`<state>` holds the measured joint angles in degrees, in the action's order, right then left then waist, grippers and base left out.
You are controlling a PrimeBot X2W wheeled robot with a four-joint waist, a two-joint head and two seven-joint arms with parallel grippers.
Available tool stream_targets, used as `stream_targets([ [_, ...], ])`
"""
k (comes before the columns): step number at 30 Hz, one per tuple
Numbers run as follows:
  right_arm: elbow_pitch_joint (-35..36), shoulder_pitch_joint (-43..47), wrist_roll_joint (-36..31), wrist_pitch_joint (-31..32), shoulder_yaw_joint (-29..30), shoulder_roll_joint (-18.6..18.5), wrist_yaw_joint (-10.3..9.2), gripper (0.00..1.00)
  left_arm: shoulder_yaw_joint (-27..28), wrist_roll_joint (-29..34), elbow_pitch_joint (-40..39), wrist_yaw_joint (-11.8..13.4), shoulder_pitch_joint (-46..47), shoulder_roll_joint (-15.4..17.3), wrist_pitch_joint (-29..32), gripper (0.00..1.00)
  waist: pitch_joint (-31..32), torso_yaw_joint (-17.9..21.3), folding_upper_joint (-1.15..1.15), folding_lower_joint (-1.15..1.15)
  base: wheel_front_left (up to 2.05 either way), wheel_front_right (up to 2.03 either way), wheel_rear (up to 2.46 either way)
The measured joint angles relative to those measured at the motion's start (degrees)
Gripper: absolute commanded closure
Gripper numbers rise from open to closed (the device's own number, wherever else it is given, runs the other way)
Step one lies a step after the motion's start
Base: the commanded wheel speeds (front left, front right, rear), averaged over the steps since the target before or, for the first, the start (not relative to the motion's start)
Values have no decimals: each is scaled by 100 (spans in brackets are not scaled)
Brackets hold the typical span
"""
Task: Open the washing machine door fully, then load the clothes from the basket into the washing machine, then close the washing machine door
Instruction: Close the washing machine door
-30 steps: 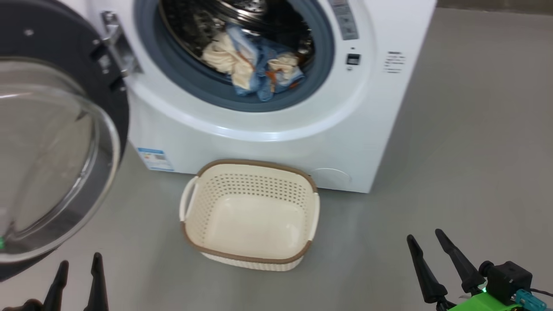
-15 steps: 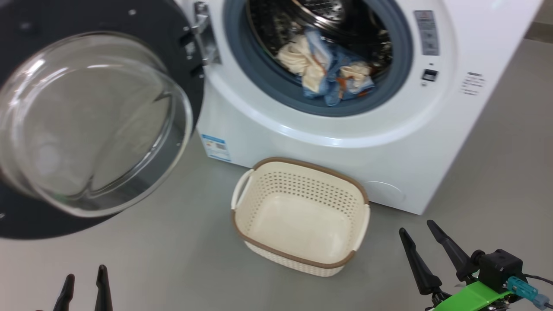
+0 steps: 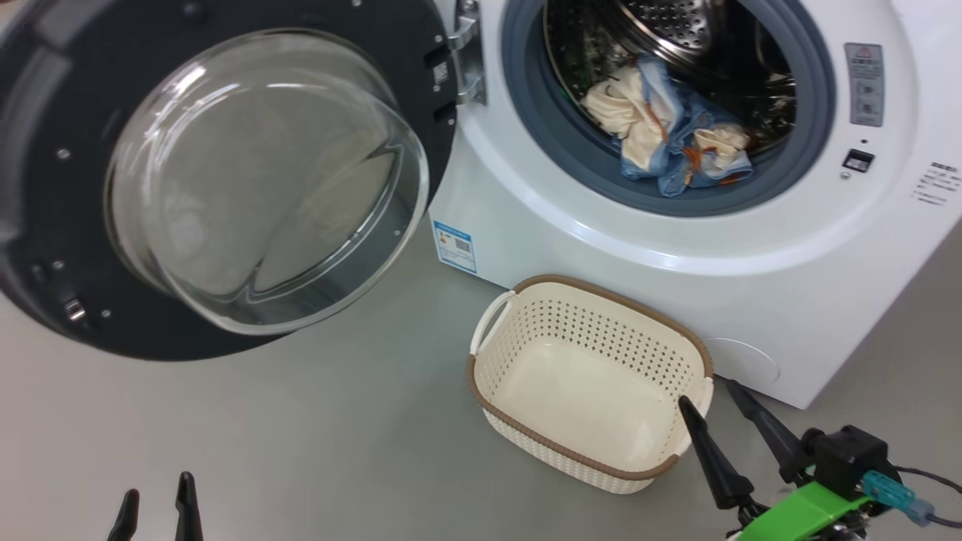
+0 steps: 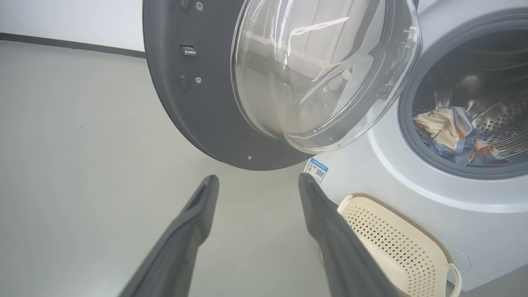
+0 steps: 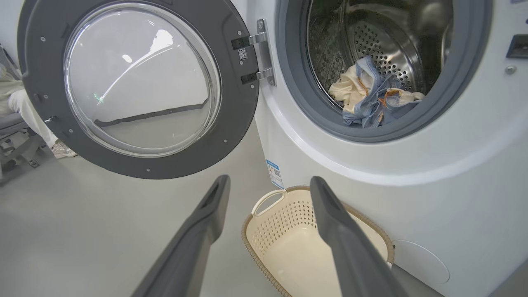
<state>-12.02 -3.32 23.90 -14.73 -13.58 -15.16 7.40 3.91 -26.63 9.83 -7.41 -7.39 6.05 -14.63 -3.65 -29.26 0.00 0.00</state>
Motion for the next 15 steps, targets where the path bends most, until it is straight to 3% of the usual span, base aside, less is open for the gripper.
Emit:
stream_targets([
  [13,-149,-286,98,0,-220,-68,0,0,118,-2,-144,0,-1,-193,0,0,-142,-114,0,0,0,0,0],
  [14,-153,-286,98,0,-222,-70,0,0,129,-2,-148,0,-1,-203,0,2,-143,-113,0,0,0,0,0],
  [15,-153,-287,98,0,-224,-71,0,0,141,-2,-154,0,-1,-205,0,24,-144,-112,0,0,0,0,0],
])
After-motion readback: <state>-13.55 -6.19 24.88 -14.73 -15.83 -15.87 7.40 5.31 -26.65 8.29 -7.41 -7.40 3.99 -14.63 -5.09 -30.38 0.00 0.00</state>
